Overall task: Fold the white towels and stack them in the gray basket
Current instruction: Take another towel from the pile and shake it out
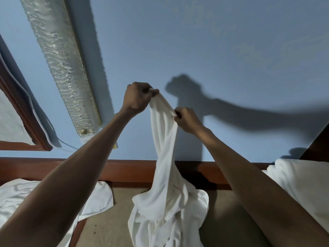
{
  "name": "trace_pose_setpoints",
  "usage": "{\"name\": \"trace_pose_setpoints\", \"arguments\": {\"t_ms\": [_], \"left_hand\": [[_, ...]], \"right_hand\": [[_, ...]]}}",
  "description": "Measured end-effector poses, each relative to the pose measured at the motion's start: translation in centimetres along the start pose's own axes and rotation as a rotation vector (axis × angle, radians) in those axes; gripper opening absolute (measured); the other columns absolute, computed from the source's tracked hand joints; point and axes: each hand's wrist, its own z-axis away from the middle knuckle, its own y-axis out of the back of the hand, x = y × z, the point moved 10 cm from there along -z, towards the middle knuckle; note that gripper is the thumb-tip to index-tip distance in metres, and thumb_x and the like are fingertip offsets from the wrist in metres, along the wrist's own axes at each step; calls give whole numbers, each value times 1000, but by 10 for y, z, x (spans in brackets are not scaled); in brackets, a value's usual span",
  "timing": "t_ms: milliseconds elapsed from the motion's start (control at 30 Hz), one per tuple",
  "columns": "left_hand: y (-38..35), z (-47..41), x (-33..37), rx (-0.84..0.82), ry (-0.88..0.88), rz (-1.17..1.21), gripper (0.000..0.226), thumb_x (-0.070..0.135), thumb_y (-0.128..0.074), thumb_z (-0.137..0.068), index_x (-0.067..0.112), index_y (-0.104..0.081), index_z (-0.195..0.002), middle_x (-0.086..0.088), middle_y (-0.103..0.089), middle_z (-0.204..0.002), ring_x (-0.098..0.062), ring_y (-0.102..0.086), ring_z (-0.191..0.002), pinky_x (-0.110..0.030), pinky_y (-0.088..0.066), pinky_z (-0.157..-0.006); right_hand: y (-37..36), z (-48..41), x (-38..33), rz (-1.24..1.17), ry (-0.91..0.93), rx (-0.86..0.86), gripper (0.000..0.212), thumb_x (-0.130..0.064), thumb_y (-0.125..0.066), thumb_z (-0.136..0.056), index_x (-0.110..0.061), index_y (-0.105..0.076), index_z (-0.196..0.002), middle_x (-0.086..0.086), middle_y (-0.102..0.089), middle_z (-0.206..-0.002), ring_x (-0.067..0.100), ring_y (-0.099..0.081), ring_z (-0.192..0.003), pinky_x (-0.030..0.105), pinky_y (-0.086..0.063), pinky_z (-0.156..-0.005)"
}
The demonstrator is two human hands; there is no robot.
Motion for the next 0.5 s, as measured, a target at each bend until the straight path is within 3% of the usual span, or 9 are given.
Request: {"name": "trace_pose_setpoints", "arguments": {"t_ms": [133,233,300,433,500], "left_hand": [[29,-3,-8,79,15,3,24,31,-72,-91,11,-76,-79,-7,-67,-67,-16,-53,-61,-24,-38,-55],[53,3,-32,182,106,71,23,30,-72,-93,9,-78,-85,4,-61,-61,-4,-49,-54,-18,-36,-52],[67,8,-45,264,154,71,25,31,-71,-93,7,-78,-88,-4,-66,-67,-10,-52,-61,-25,-38,-57],[87,18,-69,396,280,-103,23,30,-65,-93,10,-76,-88,-13,-69,-78,-32,-64,-78,-31,-40,-63],[77,15,-79,223,350,-383,17,27,-64,-91,17,-75,-97,-18,-73,-100,-41,-67,-97,-39,-50,-79]], "right_hand": [[-9,5,20,20,-28,1,41,-6,-58,-79,-20,-29,-54,4,-34,-52,25,-31,-60,36,-17,-60],[-20,12,47,23,-120,-54,37,-6,-62,-83,-13,-38,-56,25,-47,-58,32,-38,-57,43,-35,-62],[-24,15,60,-37,-167,-85,40,-11,-63,-90,-11,-40,-58,19,-45,-56,29,-43,-57,42,-40,-62],[-24,17,47,-494,-238,-202,28,-25,-61,-102,-9,-63,-79,0,-51,-67,14,-49,-66,30,-43,-65],[-11,9,31,-676,-225,-182,24,-25,-62,-101,-4,-69,-92,5,-64,-80,16,-57,-76,31,-44,-69]]}}
